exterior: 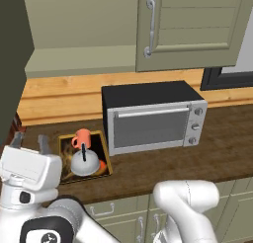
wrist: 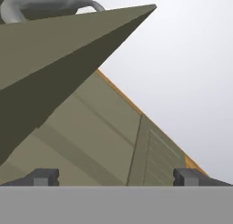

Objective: Pick the kettle from the counter and place it on the tray. Then pick the mug from the cabinet and place it on the tray. Then close the cabinet doors.

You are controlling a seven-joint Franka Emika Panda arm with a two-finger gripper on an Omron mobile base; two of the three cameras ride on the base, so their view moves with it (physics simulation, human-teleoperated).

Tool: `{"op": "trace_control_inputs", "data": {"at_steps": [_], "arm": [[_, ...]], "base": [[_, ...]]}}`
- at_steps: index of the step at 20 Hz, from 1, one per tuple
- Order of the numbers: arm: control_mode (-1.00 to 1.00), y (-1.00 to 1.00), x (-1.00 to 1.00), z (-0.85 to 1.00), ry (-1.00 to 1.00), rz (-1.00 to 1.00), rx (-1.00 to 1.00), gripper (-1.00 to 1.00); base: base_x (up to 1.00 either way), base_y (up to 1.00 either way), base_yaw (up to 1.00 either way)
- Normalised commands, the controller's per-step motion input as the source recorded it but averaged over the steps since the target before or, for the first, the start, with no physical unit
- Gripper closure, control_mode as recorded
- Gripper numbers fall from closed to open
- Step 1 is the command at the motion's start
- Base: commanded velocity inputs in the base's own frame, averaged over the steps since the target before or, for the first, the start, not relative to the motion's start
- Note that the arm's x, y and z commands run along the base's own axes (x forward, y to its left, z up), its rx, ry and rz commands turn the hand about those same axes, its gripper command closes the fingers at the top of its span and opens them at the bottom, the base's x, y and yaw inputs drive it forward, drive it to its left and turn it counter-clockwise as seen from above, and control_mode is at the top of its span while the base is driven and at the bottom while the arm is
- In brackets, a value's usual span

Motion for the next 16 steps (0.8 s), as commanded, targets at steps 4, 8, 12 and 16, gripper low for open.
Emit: {"op": "trace_control_inputs", "data": {"at_steps": [4, 8, 12, 16], "arm": [[-1.00, 0.28, 0.05, -0.01, 0.00, -0.01, 0.00, -1.00], [-1.00, 0.29, 0.10, -0.04, 0.00, 0.00, 0.01, -1.00], [-1.00, 0.14, 0.06, -0.21, -0.04, 0.00, 0.04, -1.00], [-1.00, 0.02, 0.01, -0.75, -0.13, 0.00, 0.07, -1.00]], "base": [[0.00, 0.00, 0.00], [0.00, 0.00, 0.00], [0.00, 0.00, 0.00], [0.00, 0.00, 0.00]]}}
